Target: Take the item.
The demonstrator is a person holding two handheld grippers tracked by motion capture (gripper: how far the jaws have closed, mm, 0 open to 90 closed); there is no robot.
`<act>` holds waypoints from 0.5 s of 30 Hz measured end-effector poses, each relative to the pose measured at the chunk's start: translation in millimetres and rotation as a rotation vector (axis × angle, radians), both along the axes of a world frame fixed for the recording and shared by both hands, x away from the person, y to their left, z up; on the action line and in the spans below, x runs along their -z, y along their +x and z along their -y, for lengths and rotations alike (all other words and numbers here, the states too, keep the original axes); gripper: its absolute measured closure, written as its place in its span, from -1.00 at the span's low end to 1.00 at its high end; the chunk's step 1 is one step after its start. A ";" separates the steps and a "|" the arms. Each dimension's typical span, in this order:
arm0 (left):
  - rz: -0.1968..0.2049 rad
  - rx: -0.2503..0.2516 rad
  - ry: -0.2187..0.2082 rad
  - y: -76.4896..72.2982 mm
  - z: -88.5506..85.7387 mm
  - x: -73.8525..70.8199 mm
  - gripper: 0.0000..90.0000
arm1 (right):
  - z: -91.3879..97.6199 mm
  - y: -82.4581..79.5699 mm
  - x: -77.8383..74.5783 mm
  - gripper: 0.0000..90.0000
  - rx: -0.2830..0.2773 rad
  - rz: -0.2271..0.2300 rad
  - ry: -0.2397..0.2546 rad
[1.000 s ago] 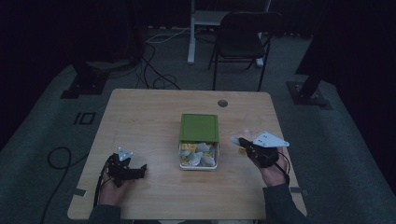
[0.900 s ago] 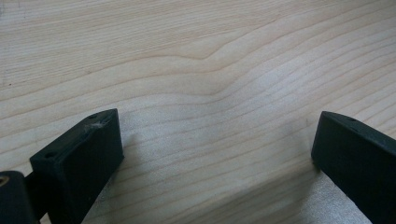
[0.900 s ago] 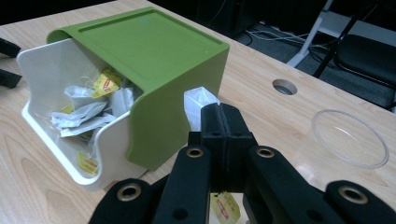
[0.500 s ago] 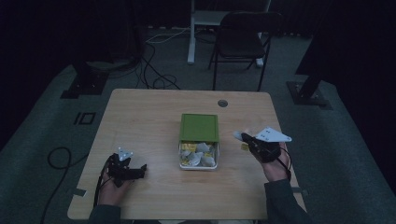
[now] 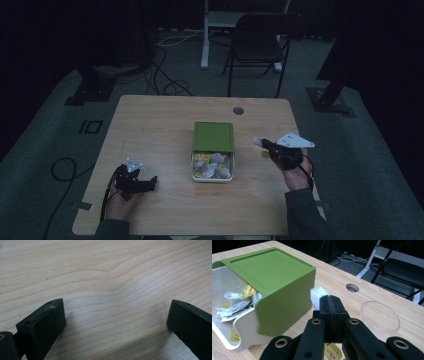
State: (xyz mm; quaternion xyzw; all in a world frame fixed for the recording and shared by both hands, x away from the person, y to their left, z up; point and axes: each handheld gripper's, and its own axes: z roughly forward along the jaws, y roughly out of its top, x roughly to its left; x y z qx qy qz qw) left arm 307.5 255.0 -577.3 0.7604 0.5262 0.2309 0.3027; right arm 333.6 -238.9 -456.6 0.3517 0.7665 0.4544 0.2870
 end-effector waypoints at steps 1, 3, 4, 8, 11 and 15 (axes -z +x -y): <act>0.000 0.000 0.000 0.0 0.0 0.0 -0.94 | 0.6 0.7 -0.2 1.00 0.002 0.002 0.000; 0.000 0.000 0.000 0.0 0.0 0.0 -0.94 | 1.7 2.1 -0.6 1.00 0.007 -0.001 0.003; 0.000 0.000 0.000 0.0 0.0 0.0 -0.94 | 1.7 2.1 -0.6 1.00 0.007 -0.001 0.003; 0.000 0.000 0.000 0.0 0.0 0.0 -0.94 | 3.5 5.5 -0.6 1.00 0.014 -0.001 0.003; 0.001 -0.001 -0.002 0.0 0.1 0.1 -0.94 | 4.9 8.2 -0.4 1.00 0.019 -0.002 0.002; 0.001 -0.001 -0.002 0.0 0.1 0.1 -0.94 | 7.4 12.7 -0.9 1.00 0.028 -0.003 0.003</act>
